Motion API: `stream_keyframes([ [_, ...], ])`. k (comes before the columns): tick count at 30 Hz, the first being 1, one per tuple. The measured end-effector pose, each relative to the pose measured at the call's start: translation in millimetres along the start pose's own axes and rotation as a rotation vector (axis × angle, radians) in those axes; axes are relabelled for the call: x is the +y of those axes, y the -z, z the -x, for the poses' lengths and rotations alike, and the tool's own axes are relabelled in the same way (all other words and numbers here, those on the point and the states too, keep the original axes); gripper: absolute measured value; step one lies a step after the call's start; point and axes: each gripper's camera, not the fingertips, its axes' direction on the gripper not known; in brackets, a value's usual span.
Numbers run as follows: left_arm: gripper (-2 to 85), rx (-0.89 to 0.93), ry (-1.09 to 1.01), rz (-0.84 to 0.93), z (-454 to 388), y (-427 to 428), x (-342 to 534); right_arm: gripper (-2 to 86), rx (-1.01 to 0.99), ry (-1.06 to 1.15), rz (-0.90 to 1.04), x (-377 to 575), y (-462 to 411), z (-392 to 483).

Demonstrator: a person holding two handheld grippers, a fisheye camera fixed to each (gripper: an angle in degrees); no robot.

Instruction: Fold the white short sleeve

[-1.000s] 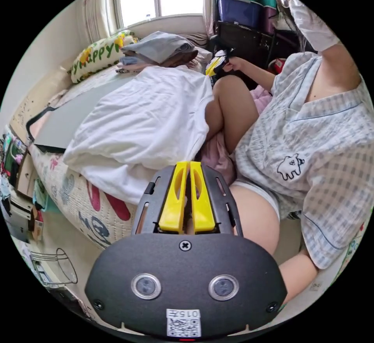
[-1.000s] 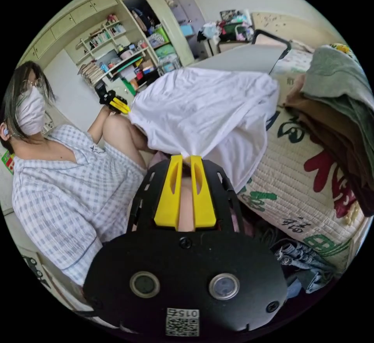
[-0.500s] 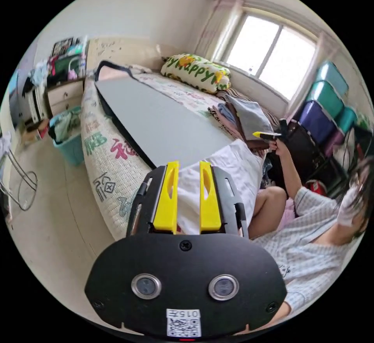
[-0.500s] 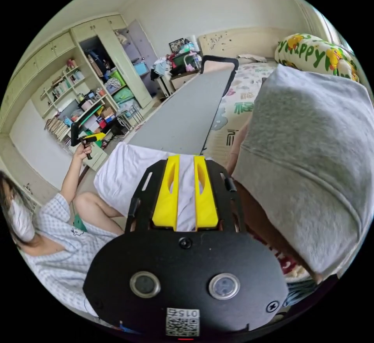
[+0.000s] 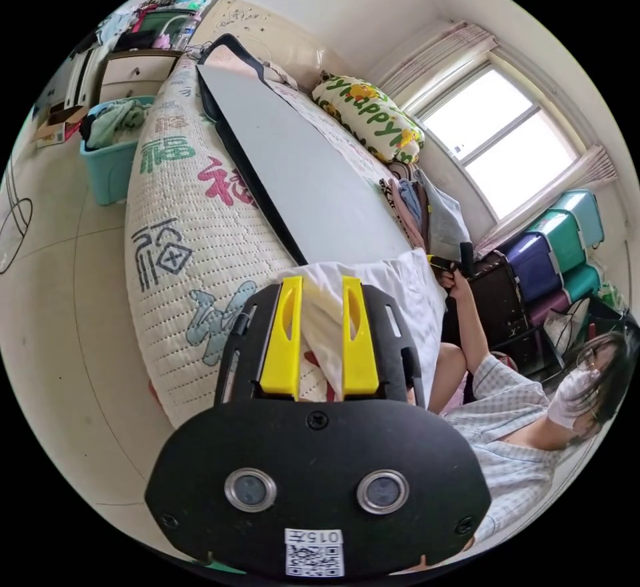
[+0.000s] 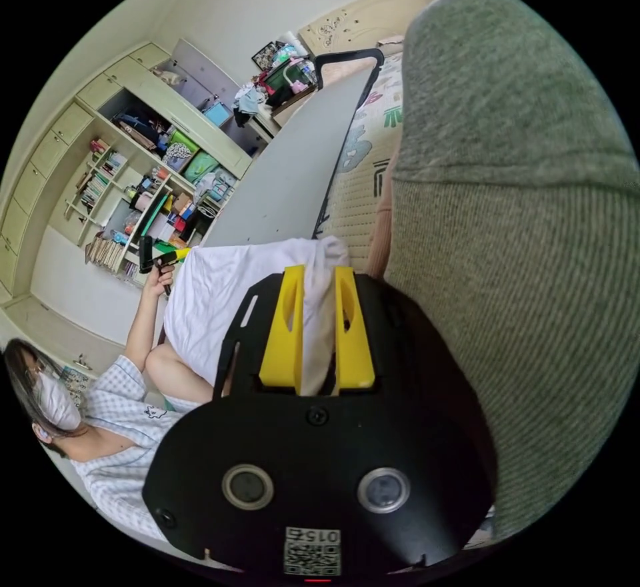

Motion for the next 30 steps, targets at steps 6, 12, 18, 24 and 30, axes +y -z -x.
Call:
stream_keyframes([
  [6,6.5,0.06,0.04,-0.036,7.9,1.1,-16.2,3.9,-0.022,-0.002,-0.02,-2.5,-1.1,-4.5],
  [12,7.0,-0.104,0.044,0.016,0.2,2.3,-25.2,3.4,-0.034,-0.022,-0.053,-0.4,2.7,-8.5],
  [18,5.3,-0.111,0.064,0.042,-2.5,-14.7,-36.0,3.0,-0.077,-0.026,-0.069,-1.3,-1.0,-10.2],
  [24,0.1,-0.134,0.023,-0.089,-9.1,9.2,-34.3,1.4,-0.027,-0.016,-0.157,-0.5,15.4,-1.0],
  [30,-0.3,-0.076,0.041,-0.252,-1.3,42.8,-22.9,0.7,-0.048,-0.016,-0.243,-14.7,26.8,7.3],
])
